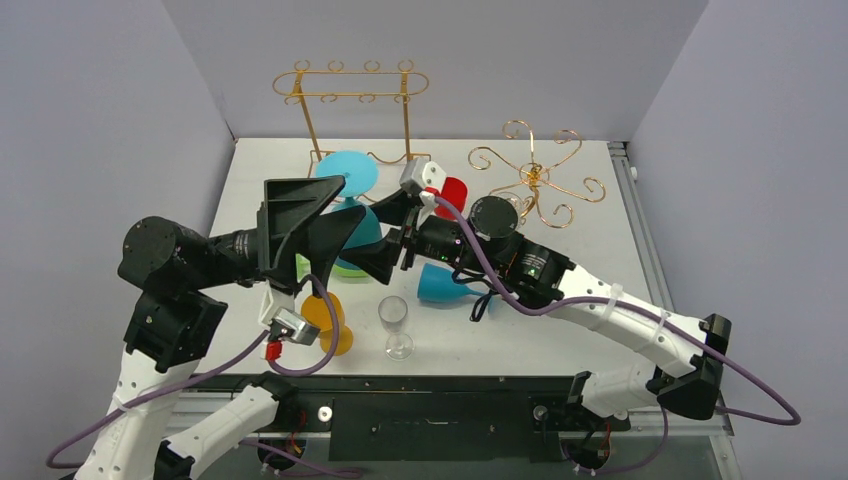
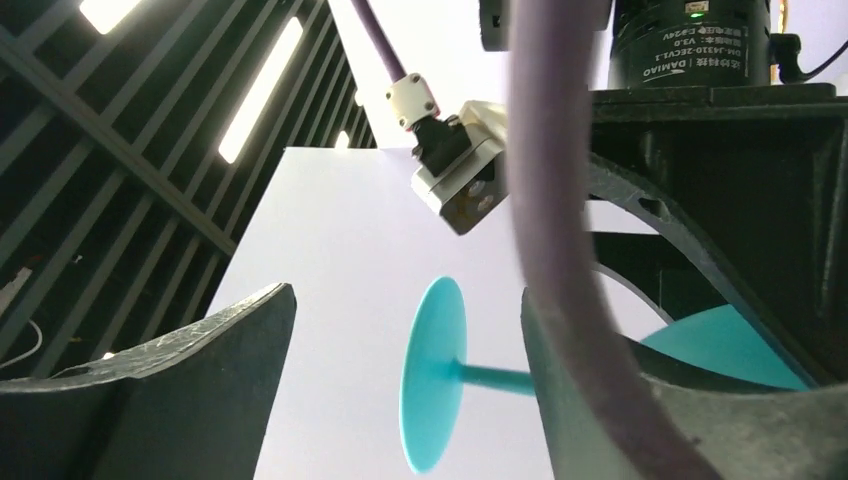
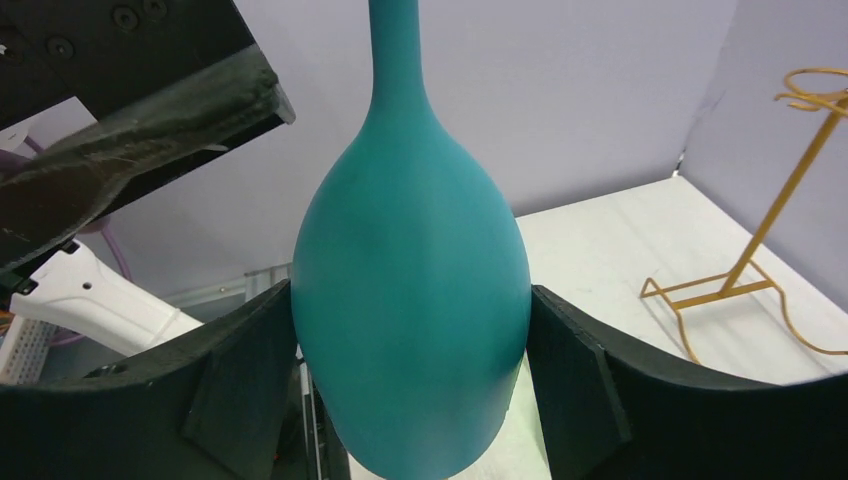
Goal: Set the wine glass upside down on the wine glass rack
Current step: Turn the wine glass upside down at the wine rack.
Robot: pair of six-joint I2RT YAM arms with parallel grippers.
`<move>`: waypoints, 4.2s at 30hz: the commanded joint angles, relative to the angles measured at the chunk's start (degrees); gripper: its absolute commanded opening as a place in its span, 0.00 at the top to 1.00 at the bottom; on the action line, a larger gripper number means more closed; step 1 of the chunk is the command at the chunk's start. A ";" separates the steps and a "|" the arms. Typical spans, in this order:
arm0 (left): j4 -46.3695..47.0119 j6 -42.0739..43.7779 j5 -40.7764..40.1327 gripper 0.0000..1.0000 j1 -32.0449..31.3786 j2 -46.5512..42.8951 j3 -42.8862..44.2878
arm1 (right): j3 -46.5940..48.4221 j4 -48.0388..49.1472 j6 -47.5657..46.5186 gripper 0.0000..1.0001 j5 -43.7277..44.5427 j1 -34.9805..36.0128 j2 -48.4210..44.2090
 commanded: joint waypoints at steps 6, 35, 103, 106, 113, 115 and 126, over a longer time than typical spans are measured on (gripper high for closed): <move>8.96 -5.55 -1.83 0.04 -0.14 -0.77 -0.40 | 2.36 -2.78 -5.51 0.43 7.61 -1.39 -5.60; 14.04 -46.18 -22.38 0.04 -0.05 0.94 -5.08 | -22.38 -32.07 -3.75 0.43 34.13 -18.36 -43.82; 15.96 -51.08 -20.58 0.04 -0.05 1.95 -10.38 | -39.44 -22.29 -3.37 0.53 13.40 -46.58 -42.47; 16.00 -51.07 -20.62 0.04 -0.05 2.06 -10.40 | -39.82 -22.83 -4.05 0.53 12.76 -46.31 -43.79; 16.33 -51.36 -20.73 0.04 -0.05 2.33 -10.40 | -39.70 -24.60 -5.99 0.55 11.86 -44.98 -45.06; 16.45 -51.27 -20.79 0.04 -0.05 2.56 -10.16 | -40.07 -25.05 -5.89 0.55 12.25 -44.90 -46.06; 17.49 -51.26 -20.93 0.04 -0.05 3.66 -10.21 | -42.90 -24.18 -1.24 0.49 15.86 -44.97 -51.39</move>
